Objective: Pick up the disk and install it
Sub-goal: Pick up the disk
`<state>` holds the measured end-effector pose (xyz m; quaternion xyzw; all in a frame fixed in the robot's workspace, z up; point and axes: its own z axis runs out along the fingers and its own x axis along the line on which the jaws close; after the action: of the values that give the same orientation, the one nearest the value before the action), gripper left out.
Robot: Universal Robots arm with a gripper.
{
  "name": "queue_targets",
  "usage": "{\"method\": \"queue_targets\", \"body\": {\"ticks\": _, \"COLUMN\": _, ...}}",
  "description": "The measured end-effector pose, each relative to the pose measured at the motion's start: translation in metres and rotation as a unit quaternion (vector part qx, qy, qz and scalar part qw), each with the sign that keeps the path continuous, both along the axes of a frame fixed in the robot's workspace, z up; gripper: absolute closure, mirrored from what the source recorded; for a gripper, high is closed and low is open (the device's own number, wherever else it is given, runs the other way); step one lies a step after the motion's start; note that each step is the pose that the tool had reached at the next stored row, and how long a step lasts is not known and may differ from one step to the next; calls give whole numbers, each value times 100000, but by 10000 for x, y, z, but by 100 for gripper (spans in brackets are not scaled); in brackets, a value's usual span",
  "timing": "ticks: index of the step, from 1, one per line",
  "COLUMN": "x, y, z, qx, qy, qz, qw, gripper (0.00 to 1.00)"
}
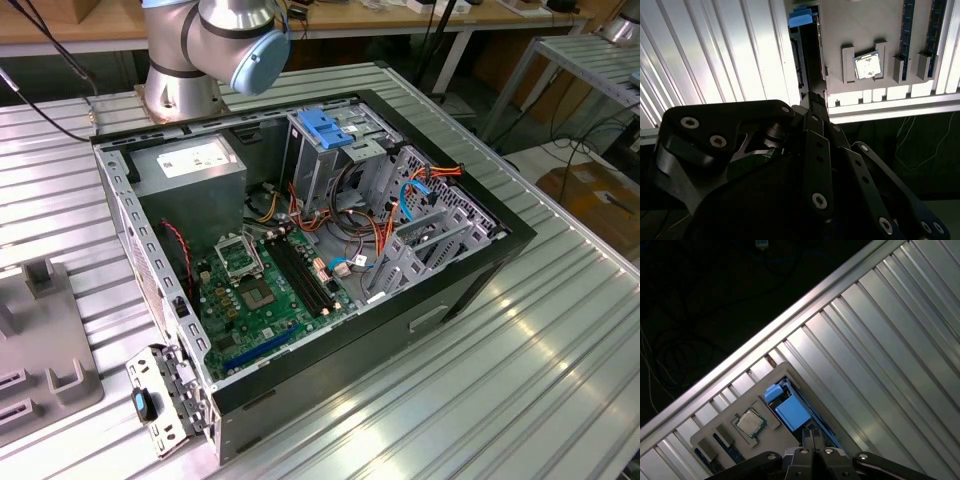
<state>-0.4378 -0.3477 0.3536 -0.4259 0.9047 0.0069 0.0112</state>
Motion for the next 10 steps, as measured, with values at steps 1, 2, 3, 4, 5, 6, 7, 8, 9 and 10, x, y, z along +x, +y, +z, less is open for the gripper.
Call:
{"method": "queue_targets", "body": {"ticks": 1, "x": 0, "y": 0, "z": 0, "qx": 0, "qy": 1, "qz": 3, "qw": 100000, "gripper": 89}}
{"method": "queue_targets", "body": {"ticks": 2, "x": 0, "y": 0, "z": 0, "qx": -2, "qy": 2, "qz": 3, "qw": 100000, "gripper": 89}}
{"method": "queue_targets", "body": {"ticks": 3, "x": 0, "y": 0, "z": 0, "qx": 0, "qy": 2, "qz": 3, "qw": 100000, "gripper": 89}}
{"method": "queue_targets", "body": {"ticks": 4, "x": 0, "y": 0, "z": 0, "qx": -2, "qy": -1, "qz": 39, "qw": 100000, "gripper": 89}}
{"method": "queue_targets", "body": {"ticks": 5, "x": 0, "y": 0, "z": 0, "qx": -1, "qy": 2, "qz": 587, "qw": 99998, "gripper": 89}}
{"method": "queue_targets", "body": {"ticks": 6, "x": 0, "y": 0, "z": 0, "qx": 0, "qy": -1, "qz": 2112, "qw": 99978, "gripper": 89}}
{"method": "queue_targets", "body": {"ticks": 7, "x": 0, "y": 0, "z": 0, "qx": -3, "qy": 3, "qz": 3266, "qw": 99947, "gripper": 89}}
{"method": "queue_targets", "body": {"ticks": 8, "x": 0, "y": 0, "z": 0, "qx": -2, "qy": 2, "qz": 4560, "qw": 99896, "gripper": 89}}
{"method": "queue_targets", "body": {"ticks": 9, "x": 0, "y": 0, "z": 0, "qx": -2, "qy": -1, "qz": 5064, "qw": 99872, "gripper": 89}}
{"method": "queue_targets", "body": {"ticks": 10, "x": 0, "y": 0, "z": 0, "qx": -1, "qy": -1, "qz": 5661, "qw": 99840, "gripper": 89}}
